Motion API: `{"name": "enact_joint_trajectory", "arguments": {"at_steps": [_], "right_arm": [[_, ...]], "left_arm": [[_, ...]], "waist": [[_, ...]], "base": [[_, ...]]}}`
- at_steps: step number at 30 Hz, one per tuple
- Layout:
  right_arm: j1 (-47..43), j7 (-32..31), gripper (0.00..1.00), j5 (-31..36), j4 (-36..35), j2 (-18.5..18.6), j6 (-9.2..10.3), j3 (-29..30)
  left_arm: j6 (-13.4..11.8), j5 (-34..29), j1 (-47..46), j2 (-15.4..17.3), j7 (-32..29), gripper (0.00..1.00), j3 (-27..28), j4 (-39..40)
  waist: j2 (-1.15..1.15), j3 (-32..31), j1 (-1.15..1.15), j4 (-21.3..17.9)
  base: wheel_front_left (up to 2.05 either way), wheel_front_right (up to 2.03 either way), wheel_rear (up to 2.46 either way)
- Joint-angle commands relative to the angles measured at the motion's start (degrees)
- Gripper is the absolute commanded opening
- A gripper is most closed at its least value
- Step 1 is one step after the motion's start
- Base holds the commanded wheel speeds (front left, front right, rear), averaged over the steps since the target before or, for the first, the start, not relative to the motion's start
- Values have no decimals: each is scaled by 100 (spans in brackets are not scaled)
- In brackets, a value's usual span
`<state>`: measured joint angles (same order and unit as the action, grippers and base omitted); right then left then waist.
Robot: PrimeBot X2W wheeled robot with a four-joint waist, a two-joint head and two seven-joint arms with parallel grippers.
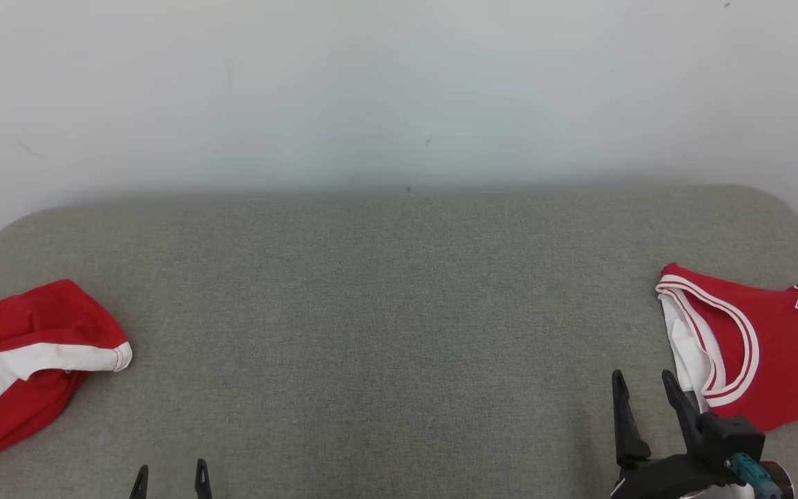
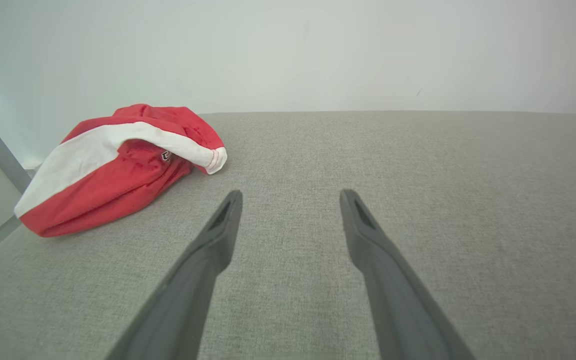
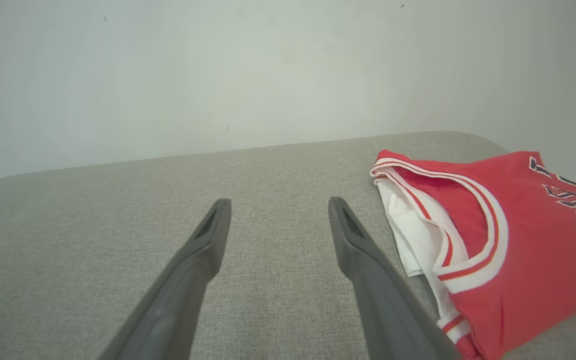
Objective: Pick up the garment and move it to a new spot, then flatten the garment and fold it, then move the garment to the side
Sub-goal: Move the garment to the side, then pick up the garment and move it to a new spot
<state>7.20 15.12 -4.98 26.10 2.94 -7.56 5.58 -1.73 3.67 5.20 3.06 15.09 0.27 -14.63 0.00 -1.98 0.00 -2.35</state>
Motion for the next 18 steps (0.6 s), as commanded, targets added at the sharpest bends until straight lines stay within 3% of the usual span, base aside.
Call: {"name": "enact_joint_trajectory", "arguments": {"at_steps": [1, 11, 18], "right_arm": [[-99, 0, 100, -73, -41, -4, 14, -32], [-290, 0, 100, -157, -87, -5, 14, -140], [-368, 0, 100, -295, -94, -6, 14, -313]], "left_arm": [[5, 46, 81, -14, 9, 100, 61, -25], [74, -39, 127, -18, 9, 100, 218, -95], [99, -95, 18, -20, 9, 100, 166, -108]], "waist": [[0, -35, 0, 10], [0, -117, 0, 58], [0, -22, 0, 469]], "base": [[0, 0, 0], [0, 0, 0], [0, 0, 0]]}}
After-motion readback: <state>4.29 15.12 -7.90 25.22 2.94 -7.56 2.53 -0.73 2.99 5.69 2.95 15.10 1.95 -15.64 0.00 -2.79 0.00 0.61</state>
